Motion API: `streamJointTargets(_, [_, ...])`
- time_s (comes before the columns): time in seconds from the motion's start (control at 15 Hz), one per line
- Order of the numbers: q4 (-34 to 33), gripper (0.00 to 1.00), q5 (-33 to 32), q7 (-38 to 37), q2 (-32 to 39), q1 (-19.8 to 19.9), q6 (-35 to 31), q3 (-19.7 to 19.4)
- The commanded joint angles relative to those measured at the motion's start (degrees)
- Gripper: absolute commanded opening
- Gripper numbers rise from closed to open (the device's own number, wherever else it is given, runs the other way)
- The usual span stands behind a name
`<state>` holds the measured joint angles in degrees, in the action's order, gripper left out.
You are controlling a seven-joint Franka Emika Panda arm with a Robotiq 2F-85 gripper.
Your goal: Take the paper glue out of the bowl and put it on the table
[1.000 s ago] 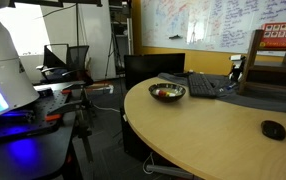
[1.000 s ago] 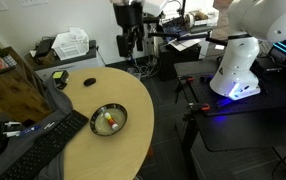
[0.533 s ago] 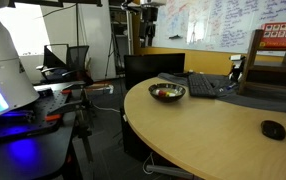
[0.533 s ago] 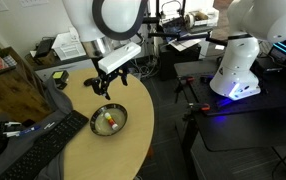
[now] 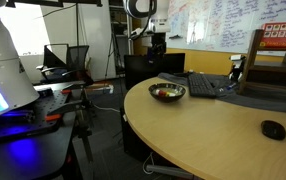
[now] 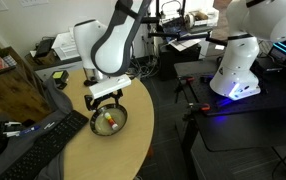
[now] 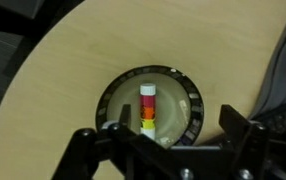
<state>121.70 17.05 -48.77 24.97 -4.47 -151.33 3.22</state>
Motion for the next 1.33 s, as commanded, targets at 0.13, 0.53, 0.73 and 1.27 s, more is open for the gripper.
streamJointTargets(0.13, [-3.74,1.00,-0.44,0.08,8.04,-3.73,-5.19,-4.58])
streamJointTargets(0.53, [-9.99,0.88,0.23,2.22,15.72,-4.29,-3.68,-5.13])
streamJointTargets(0.73, [-13.42,0.81,-0.23,1.19,18.99,-5.46,-2.23,-6.33])
streamJointTargets(1.27, [-17.90,0.44,-0.47,0.36,23.86,-6.38,0.16,-9.02])
